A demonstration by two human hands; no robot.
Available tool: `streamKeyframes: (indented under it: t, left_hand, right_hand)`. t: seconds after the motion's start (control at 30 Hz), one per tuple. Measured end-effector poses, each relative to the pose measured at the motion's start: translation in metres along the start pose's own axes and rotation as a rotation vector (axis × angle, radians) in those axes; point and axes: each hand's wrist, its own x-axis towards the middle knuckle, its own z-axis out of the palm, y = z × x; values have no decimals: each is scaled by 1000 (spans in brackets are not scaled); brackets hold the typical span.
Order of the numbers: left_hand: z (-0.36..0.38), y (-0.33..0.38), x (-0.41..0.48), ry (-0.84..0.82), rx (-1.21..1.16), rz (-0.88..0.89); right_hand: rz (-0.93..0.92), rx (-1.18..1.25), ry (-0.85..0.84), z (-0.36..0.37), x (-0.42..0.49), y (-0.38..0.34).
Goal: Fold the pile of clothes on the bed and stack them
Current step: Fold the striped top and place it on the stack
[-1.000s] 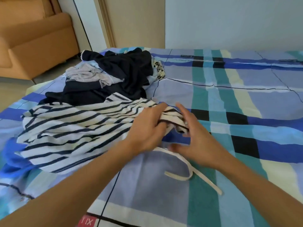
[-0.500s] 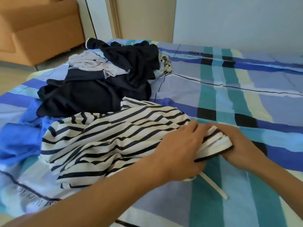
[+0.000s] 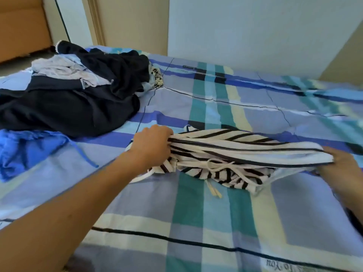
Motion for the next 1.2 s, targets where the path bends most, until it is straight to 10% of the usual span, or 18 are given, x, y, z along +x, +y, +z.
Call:
streamKeyframes:
  t: [0.37, 0.57, 0.8, 0.97, 1.2]
  left_hand:
    - [-65, -7, 22, -33, -1457, -308]
    - [-65, 1, 23, -193, -1379, -421]
    - [-51, -3, 24, 94, -1099, -303]
    - [-53, -7, 17, 111, -1218, -191]
    - [-55, -6, 10, -654, -1209, -120]
  right_hand:
    - [-25, 618, -72, -2, -10, -48]
    - [66, 436, -47, 17, -4, -41]
    - [-22, 61, 254, 21, -4, -31]
    - [26, 322, 314, 16, -7, -41]
    - [104, 263, -520, 10, -25, -52]
